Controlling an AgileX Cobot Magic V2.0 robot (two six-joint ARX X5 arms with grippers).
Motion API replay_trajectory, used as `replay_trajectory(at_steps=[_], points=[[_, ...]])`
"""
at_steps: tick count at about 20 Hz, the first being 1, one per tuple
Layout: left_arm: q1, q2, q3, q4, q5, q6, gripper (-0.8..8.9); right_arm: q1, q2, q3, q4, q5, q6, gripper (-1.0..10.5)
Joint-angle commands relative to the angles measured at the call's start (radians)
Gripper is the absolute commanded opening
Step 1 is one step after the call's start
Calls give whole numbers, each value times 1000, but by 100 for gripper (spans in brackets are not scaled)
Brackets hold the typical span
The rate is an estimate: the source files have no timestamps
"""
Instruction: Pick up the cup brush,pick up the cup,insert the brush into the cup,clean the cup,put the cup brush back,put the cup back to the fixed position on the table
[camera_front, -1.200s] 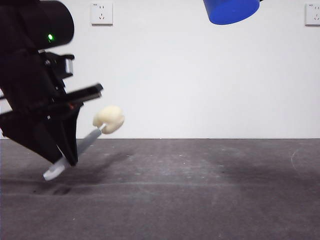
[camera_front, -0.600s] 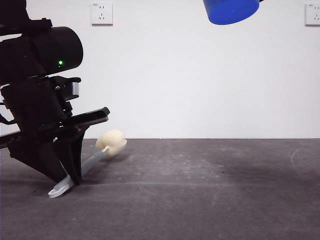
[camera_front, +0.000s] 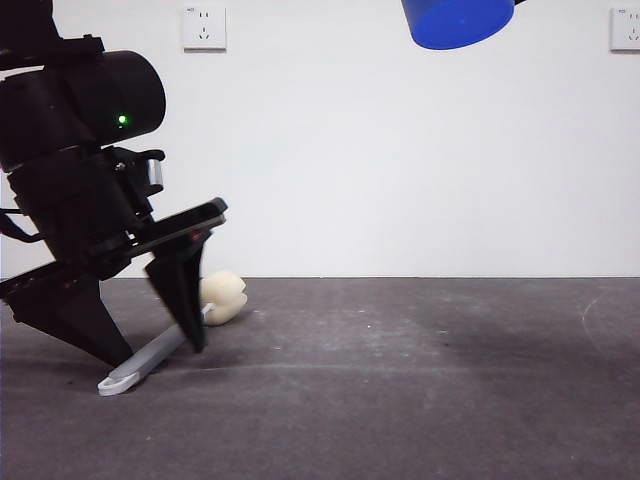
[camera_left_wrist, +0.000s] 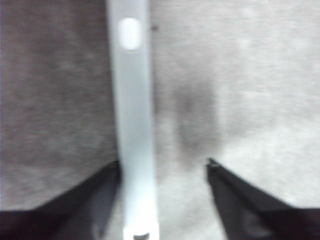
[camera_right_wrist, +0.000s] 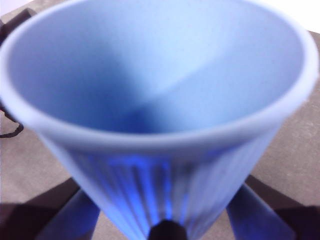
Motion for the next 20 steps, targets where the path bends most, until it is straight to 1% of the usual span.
replay_trajectory(at_steps=[1,2,4,6,9,10,13,15,17,20], points=[[-2,11,-16,-43,-9,12,347,0,1,0,16,1,10,-17],[-2,-2,-13,-60,-10,32,347,0,2,0,27,1,1,-17],[-2,-54,-12,-72,-10,51,347,-7,14,-14,80,9,-48,-17],[-2,-132,-12,-74,-10,61,347,-23,29,-79,211,7,-65,-17],[-3,-295,-12,-128,-10,84,347,-56,77,-215,435,8,-104,-17],[-5,-362,-12,-148,-10,98,347,-72,100,-262,516,8,-104,-17],[-9,-537,-12,-203,-10,101,346,-113,205,-351,704,6,-103,-17],[-17,-640,-12,-246,-10,104,346,-142,314,-362,785,-1,-103,-17],[-18,-719,-12,-286,-10,103,346,-171,434,-362,902,-39,-100,-17],[-18,-792,-12,-330,-14,104,346,-210,598,-362,1037,-52,-61,-17]])
